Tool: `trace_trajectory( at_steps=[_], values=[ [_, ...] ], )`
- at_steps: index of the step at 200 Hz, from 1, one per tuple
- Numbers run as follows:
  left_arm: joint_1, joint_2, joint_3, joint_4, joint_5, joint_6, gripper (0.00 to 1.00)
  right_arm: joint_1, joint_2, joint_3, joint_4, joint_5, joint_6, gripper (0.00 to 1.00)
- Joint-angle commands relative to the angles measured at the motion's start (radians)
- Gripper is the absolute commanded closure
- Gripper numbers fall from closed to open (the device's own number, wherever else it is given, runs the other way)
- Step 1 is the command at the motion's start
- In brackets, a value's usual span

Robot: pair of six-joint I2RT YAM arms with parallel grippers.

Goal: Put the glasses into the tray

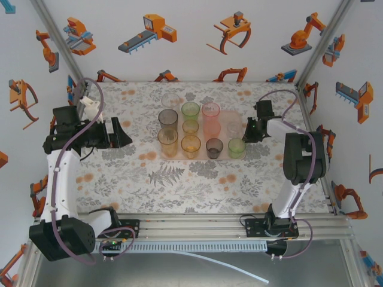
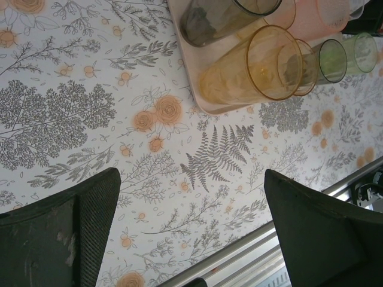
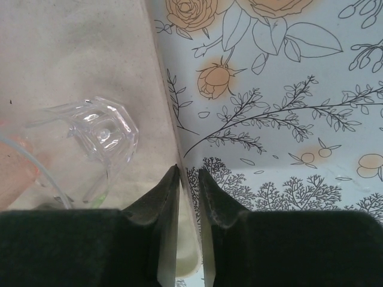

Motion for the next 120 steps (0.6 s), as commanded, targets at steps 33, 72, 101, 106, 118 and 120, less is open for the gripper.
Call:
trace_trajectory(
  at_steps=[33, 72, 101, 106, 118, 120],
  values=[
    [-0.005, -0.021, 0.059, -0.017, 0.007, -0.012, 0.03, -0.023, -0.050, 0.039, -0.107, 0.059, -0.014, 0.74],
    [-0.006, -0.022, 0.073, -0.026, 0.003, -0.009, 0.03, -0.025, -0.071, 0.053, -0.127, 0.068, -0.011, 0.71],
    [-0.006, -0.018, 0.087, -0.031, 0.001, -0.007, 0.03, -0.026, -0.091, 0.050, -0.139, 0.090, -0.012, 0.69],
    [-0.006, -0.018, 0.089, -0.032, -0.001, -0.006, 0.03, -0.027, -0.099, 0.046, -0.139, 0.094, -0.012, 0.68],
    [-0.008, -0.016, 0.090, -0.031, -0.002, -0.006, 0.03, -0.030, -0.116, 0.041, -0.139, 0.101, -0.011, 0.67],
    [-0.008, -0.013, 0.090, -0.032, -0.002, -0.006, 0.03, -0.031, -0.119, 0.041, -0.138, 0.101, -0.010, 0.67]
  ],
)
